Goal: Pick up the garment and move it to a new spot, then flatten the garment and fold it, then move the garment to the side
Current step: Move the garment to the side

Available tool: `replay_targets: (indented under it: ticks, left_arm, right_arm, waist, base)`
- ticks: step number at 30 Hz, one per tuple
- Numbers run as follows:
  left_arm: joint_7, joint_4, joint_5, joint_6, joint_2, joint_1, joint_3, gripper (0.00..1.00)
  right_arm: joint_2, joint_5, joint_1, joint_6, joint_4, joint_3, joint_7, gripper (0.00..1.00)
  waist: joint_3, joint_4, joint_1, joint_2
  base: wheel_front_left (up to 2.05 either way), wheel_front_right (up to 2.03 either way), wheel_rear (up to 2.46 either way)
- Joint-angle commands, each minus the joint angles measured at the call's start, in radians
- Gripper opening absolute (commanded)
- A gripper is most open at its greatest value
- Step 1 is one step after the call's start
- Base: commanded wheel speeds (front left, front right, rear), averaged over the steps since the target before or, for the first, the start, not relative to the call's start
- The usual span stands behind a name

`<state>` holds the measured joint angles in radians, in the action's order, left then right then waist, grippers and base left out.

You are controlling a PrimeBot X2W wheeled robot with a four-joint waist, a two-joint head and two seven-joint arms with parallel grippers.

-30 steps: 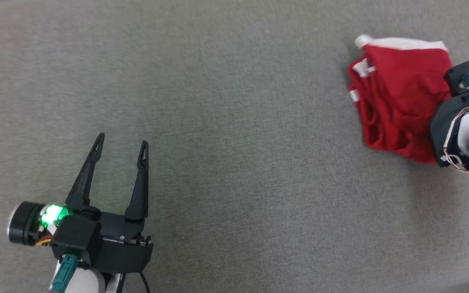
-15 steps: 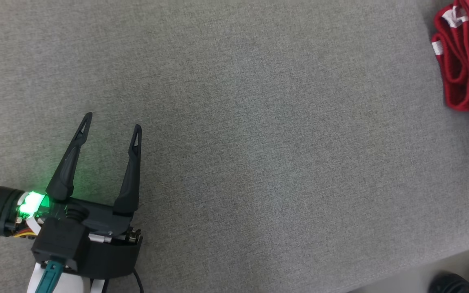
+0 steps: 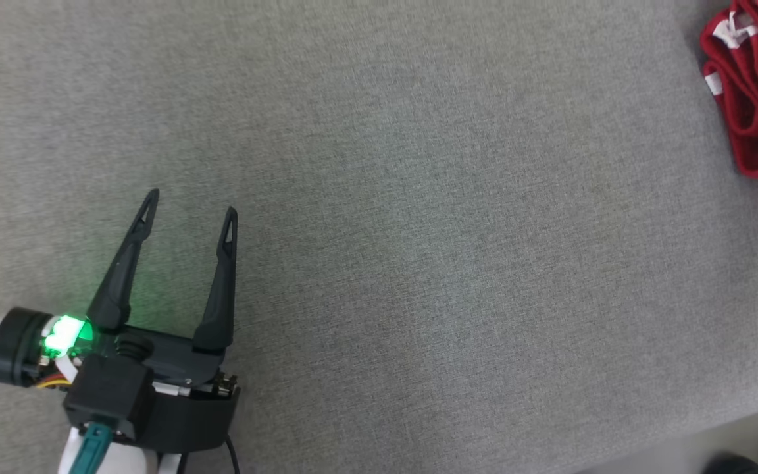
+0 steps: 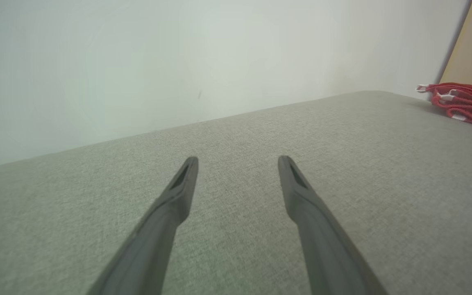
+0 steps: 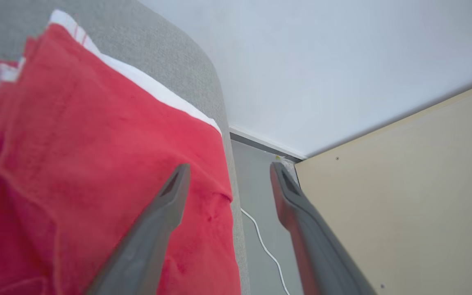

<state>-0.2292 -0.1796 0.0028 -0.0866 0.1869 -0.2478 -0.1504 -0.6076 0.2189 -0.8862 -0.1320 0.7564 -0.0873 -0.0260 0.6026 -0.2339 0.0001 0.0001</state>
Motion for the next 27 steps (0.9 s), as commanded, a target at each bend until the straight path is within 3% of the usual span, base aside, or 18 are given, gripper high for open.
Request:
replay_targets:
  ticks: [1, 8, 14, 20, 27]
  left_arm:
    - [-0.009, 0.010, -0.009, 0.007, -0.007, 0.009, -0.002, 1.00]
    - [-0.032, 0.084, -0.037, 0.020, -0.044, 0.028, -0.015, 1.00]
    - [-0.036, 0.149, -0.070, 0.036, -0.075, 0.075, -0.015, 1.00]
    - [-0.036, 0.206, -0.099, 0.054, -0.099, 0.143, 0.003, 1.00]
    - [-0.036, 0.263, -0.119, 0.077, -0.111, 0.215, 0.056, 1.00]
  right_arm:
    - [0.013, 0.007, 0.013, 0.003, -0.009, -0.003, -0.023, 1.00]
    - [0.040, -0.083, 0.099, 0.003, -0.066, 0.002, -0.134, 1.00]
    - [0.074, -0.229, 0.273, 0.003, -0.210, 0.003, -0.150, 1.00]
    - [0.155, -0.283, 0.513, 0.003, -0.450, -0.057, -0.118, 1.00]
    - [0.305, -0.304, 0.757, 0.003, -0.673, -0.074, -0.071, 1.00]
  waist:
    - [-0.029, 0.020, -0.0001, -0.0001]
    - [-0.153, 0.073, -0.0001, -0.0001]
    - [-0.288, 0.120, -0.0001, -0.0001]
    - [-0.404, 0.173, -0.0001, -0.0001]
    - [-0.498, 0.223, -0.0001, -0.0001]
  base:
    - [0.00, 0.00, 0.00]
    - [0.00, 0.00, 0.00]
    - [0.00, 0.00, 0.00]
    - [0.00, 0.00, 0.00]
    - [0.00, 0.00, 0.00]
